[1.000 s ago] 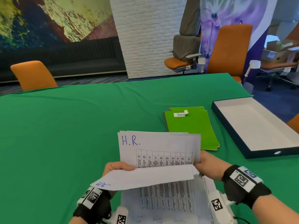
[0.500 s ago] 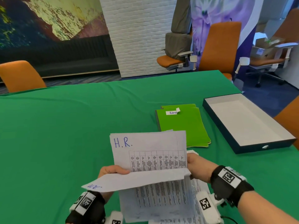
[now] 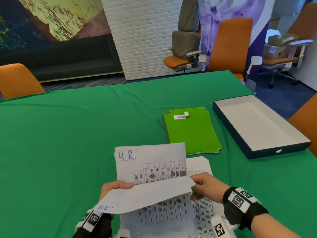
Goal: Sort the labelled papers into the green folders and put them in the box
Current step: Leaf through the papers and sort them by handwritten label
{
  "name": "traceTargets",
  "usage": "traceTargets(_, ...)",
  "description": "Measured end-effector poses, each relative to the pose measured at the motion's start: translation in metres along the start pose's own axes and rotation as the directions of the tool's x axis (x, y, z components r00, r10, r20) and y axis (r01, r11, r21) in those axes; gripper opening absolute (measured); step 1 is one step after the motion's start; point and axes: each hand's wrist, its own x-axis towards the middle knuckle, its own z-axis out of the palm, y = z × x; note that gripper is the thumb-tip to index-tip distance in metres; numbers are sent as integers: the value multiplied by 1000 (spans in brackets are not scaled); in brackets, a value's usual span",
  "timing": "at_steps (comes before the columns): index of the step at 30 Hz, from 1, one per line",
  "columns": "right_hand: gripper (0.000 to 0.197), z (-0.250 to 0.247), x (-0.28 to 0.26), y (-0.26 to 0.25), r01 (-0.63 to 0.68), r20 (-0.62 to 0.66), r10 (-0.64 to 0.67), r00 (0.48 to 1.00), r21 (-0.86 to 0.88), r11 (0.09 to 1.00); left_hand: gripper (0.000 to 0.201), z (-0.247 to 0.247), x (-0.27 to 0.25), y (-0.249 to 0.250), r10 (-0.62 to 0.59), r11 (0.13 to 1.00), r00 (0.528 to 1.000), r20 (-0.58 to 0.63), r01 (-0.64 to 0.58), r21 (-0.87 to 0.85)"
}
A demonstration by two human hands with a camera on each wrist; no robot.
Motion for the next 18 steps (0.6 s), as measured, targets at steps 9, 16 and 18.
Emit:
traceTargets(9,24,-18,11,31,-74,-295,12,955,-199,977,11,-16,3,-13,133,989,988,-78,-137,-48)
traceTargets(16,114,-2,15,75,-489,-460,299,836,-378,786,26,-76,21,-30,57,991,984,-166,-76,-110)
traceTargets(18,117,6,15,78,-514,-494,289,820,-413,752,21,-78,16,-26,-52,998,991,-124,47,-45)
